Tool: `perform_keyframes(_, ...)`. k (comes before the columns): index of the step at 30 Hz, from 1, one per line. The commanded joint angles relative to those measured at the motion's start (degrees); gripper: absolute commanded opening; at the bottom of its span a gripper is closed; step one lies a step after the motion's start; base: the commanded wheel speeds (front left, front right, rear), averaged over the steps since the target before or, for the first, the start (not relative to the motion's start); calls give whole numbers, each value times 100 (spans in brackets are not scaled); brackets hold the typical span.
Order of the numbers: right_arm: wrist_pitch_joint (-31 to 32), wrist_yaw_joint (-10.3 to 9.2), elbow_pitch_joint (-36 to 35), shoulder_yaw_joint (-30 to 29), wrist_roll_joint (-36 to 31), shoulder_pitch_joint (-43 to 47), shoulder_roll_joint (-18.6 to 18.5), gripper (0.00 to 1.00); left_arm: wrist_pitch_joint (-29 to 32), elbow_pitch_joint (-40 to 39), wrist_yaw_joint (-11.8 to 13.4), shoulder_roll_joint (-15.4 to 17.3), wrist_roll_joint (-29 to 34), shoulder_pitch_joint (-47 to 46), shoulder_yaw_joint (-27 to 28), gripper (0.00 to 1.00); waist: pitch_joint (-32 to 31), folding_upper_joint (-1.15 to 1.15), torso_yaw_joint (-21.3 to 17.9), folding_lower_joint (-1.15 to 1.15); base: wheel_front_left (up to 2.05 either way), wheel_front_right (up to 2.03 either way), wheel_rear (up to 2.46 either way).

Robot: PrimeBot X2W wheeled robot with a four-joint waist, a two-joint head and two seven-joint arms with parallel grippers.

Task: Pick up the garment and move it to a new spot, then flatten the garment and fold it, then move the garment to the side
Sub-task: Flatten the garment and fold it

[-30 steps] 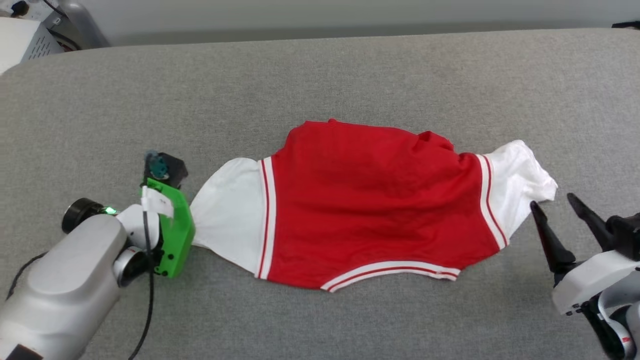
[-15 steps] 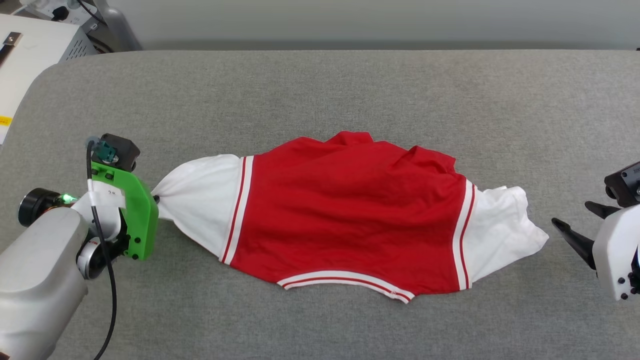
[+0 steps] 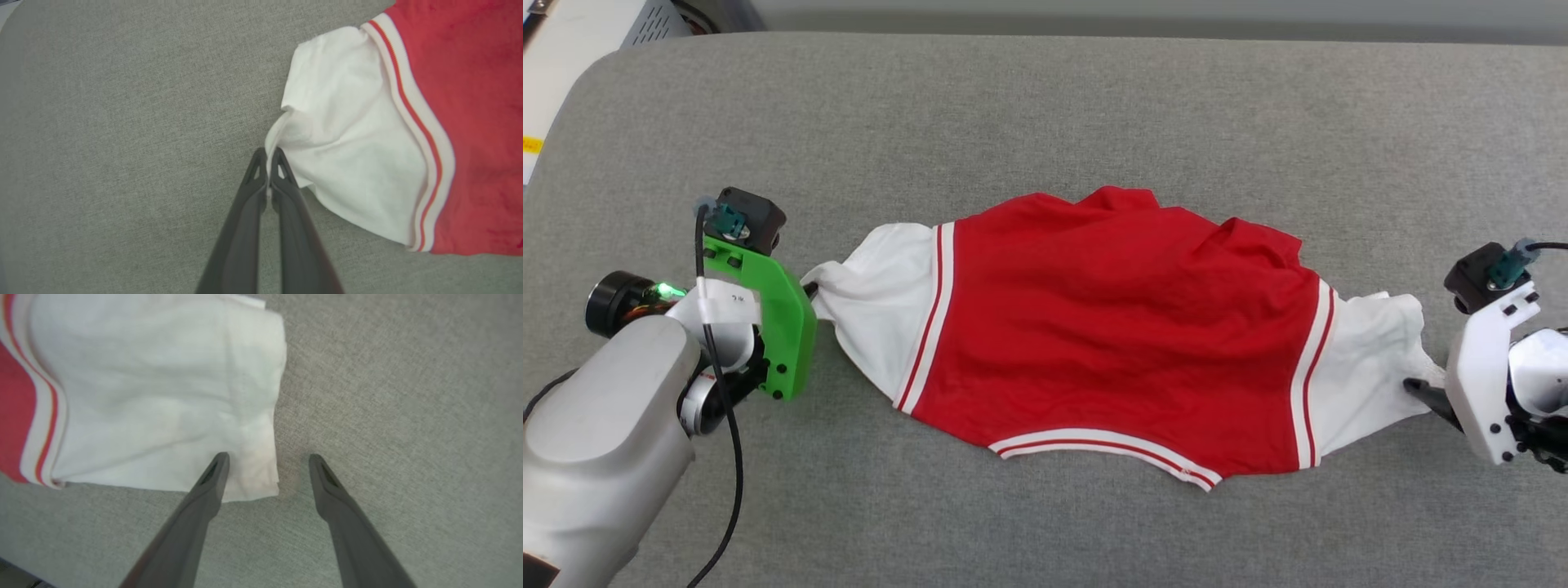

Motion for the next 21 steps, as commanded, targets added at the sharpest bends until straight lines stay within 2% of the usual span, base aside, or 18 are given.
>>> perform_keyframes(1,-120,-4,205,136,-10,-113,106,100,-35,-46,45,-38,99,-134,4,0,148,0,65,0,0,0,0)
perform_keyframes(8,-605,-4,978,901,216,-90,424,100,-97,-110,74,-59,114,-154,-6,0,244,0,51,0,0,0,0)
perform_keyframes(9,-733,-4,1011,1001,255,-111,429,71,-111,-108,72,-56,107,-143,-5,0,236,0,35,0,0,0,0)
perform_keyframes(10,-844,-4,1036,1055,303,-134,434,0,-126,-107,67,-51,98,-129,-3,0,223,0,17,0,0,0,0)
perform_keyframes(14,-1660,-4,1126,821,653,-329,438,0,-305,-158,59,-16,51,-25,44,0,31,0,-76,0,0,0,0)
perform_keyframes(21,-2531,-4,671,555,851,-285,-10,0,-800,-780,102,228,0,171,261,0,-549,0,-166,0,0,0,0)
